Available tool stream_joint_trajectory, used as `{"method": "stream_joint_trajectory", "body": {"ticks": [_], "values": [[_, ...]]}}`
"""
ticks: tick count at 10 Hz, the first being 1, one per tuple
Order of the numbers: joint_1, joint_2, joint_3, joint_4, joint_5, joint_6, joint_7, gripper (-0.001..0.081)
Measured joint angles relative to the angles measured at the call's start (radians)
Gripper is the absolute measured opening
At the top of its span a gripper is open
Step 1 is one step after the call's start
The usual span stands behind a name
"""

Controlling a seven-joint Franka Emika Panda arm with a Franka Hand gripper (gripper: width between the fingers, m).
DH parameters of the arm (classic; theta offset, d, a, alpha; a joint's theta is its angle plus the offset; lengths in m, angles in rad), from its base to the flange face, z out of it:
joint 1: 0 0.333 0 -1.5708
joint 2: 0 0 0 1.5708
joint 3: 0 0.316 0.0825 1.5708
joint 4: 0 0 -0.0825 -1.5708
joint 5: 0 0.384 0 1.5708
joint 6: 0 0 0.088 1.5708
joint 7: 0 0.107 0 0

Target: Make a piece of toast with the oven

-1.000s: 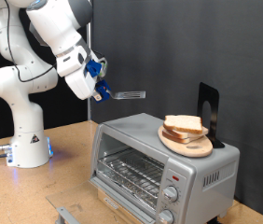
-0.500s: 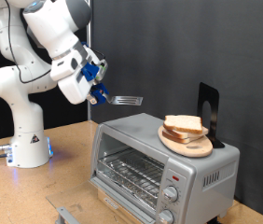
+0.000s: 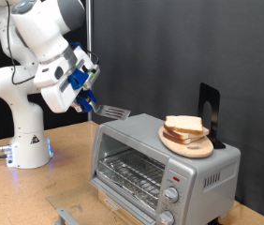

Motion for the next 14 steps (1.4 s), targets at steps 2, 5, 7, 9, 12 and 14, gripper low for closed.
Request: {"method": "stream_joint_trajectory", "body": {"ticks": [2,5,7,9,12,14], "values": [[0.0,0.027,-0.002,0.022,-0.003,-0.016,-0.002,0.0452],[0.001,0.034,0.038,0.018,-0.048,0.05,0.002,0.0452],[0.008,0.056,0.086,0.02,-0.07,0.159,-0.005,0.0452],[0.022,0.085,0.114,0.038,-0.064,0.232,-0.011,0.0452],[0.043,0.124,0.125,0.081,-0.038,0.244,-0.01,0.0452],[0.048,0.151,0.133,0.099,-0.036,0.239,-0.001,0.0452]]}}
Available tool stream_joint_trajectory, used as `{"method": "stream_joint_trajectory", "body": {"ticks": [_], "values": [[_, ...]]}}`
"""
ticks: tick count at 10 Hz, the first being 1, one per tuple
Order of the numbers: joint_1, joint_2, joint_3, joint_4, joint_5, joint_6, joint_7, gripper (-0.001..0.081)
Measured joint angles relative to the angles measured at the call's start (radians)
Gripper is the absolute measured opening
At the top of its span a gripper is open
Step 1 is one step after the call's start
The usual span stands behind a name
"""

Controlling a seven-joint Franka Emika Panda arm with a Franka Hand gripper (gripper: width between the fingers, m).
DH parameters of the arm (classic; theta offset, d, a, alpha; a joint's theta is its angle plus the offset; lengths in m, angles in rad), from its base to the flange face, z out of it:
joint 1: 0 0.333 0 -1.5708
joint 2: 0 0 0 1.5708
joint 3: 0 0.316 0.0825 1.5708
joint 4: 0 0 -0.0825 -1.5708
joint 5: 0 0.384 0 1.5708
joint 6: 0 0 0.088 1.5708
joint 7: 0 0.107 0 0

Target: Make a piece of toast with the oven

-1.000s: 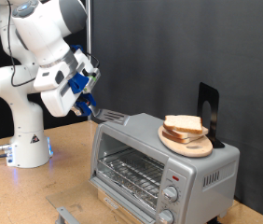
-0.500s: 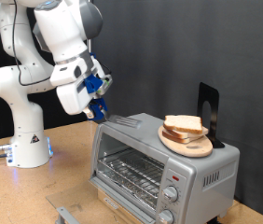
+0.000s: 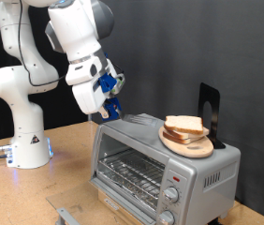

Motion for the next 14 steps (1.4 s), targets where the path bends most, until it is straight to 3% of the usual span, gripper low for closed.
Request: {"method": "stream_joint_trajectory", "body": {"ticks": [6,14], "values": [[0.005,0.059,0.016,0.033,0.018,0.002,0.008,0.0451],[0.005,0.064,0.024,0.045,0.042,0.005,0.005,0.0451]]}}
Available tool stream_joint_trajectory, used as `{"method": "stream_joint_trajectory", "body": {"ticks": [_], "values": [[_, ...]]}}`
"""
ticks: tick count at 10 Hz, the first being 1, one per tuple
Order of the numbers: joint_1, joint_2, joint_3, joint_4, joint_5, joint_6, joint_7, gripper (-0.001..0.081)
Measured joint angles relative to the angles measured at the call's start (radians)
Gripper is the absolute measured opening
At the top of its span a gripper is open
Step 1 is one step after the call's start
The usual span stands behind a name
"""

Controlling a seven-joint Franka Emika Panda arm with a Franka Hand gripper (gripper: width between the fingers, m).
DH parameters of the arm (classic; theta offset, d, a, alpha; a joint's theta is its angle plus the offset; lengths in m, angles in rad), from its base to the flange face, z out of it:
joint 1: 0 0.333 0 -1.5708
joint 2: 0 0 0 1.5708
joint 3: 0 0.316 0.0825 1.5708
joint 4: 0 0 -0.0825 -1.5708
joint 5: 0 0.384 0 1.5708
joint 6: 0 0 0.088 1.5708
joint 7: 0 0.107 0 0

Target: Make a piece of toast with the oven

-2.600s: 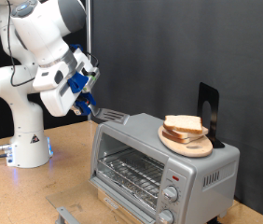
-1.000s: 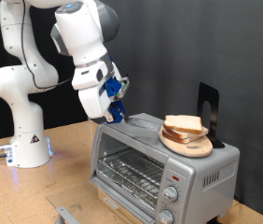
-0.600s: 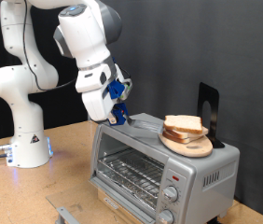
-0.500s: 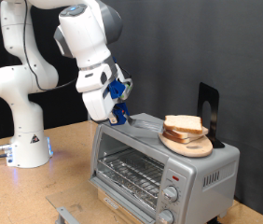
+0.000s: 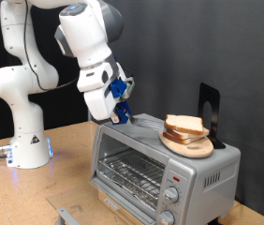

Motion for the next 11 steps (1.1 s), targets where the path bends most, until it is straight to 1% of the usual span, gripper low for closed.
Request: {"method": "stream_joint_trajectory", "body": {"ticks": [4,11], "values": [[0.0,0.004,0.01,0.007,-0.001,0.0,0.001,0.0451],[0.001,0.046,0.042,0.032,-0.005,0.0,0.003,0.0451]]}}
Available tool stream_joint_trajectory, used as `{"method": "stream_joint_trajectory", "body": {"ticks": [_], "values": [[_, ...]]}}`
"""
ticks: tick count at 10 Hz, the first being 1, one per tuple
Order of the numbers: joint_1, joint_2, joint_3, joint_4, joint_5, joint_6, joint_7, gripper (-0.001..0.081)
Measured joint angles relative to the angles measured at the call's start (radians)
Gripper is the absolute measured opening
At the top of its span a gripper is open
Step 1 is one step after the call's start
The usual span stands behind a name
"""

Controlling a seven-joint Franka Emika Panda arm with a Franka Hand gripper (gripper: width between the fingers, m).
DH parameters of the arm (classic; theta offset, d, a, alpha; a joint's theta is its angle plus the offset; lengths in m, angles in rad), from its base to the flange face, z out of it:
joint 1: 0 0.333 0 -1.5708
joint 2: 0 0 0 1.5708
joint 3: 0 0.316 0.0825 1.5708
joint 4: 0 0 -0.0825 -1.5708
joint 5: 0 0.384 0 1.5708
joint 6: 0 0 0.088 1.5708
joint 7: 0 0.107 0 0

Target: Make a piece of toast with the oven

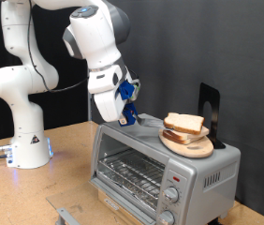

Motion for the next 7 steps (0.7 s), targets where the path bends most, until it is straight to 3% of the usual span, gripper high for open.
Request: {"method": "stream_joint_trajectory", "body": {"ticks": [7], "values": [[0.0,0.049,0.005,0.094,-0.01,-0.129,0.072,0.045]]}}
